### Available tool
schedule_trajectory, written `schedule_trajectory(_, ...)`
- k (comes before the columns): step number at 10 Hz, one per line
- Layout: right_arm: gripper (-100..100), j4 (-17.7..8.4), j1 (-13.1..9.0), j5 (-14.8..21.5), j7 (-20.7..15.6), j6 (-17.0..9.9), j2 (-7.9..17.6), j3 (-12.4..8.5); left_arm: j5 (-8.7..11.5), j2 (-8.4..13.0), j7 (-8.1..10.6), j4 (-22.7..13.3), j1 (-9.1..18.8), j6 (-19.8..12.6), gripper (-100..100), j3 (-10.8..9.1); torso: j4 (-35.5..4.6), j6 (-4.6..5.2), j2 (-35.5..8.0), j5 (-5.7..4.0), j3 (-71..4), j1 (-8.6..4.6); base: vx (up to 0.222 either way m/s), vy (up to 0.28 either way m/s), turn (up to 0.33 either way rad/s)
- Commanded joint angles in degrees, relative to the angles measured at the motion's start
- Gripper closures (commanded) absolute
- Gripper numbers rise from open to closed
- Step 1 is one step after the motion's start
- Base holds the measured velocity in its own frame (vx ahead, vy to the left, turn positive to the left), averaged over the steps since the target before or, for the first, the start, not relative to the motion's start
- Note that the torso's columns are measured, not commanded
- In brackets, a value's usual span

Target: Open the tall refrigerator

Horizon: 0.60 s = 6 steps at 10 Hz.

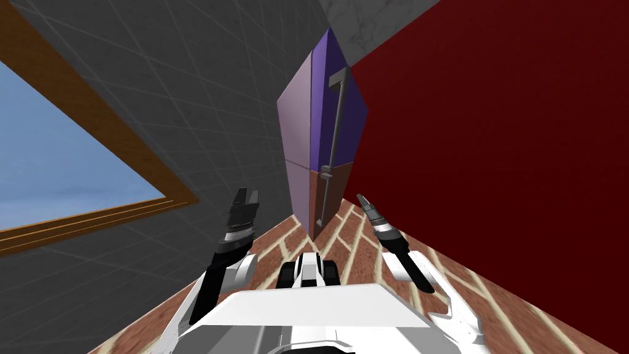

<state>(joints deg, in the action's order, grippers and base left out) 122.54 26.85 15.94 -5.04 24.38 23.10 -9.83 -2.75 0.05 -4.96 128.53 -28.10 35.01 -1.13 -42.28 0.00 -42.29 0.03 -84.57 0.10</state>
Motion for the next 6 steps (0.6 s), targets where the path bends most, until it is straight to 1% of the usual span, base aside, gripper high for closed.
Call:
schedule_trajectory(1,-100,-2.26,0.12,3.89,-2.45,-1.37,4.6,-2.32,0.0,0.0,0.0,0.0,0.0,0.0,0,0.0,-0.01,0.0,-0.04,-0.01,0.03,-0.03,0.051,0.237,-0.086)
schedule_trajectory(4,-100,-5.16,0.22,8.55,-5.34,-3.06,9.79,-4.88,0.0,0.0,0.0,0.0,0.0,0.0,0,0.0,0.04,-0.01,0.15,-0.04,-0.09,-0.11,0.101,0.238,-0.1)
schedule_trajectory(5,-100,-5.16,0.22,8.55,-5.34,-3.06,10.21,-4.88,0.0,0.0,0.0,0.0,0.0,0.0,0,0.0,0.02,0.0,0.06,-0.03,-0.04,-0.1,0.043,0.161,-0.032)
schedule_trajectory(6,-100,-6.26,0.23,10.13,-6.32,-3.66,12.2,-5.74,0.0,0.01,0.0,0.0,0.01,0.0,0,-0.01,-0.04,0.0,-0.13,-0.08,0.08,-0.33,0.026,0.134,-0.052)
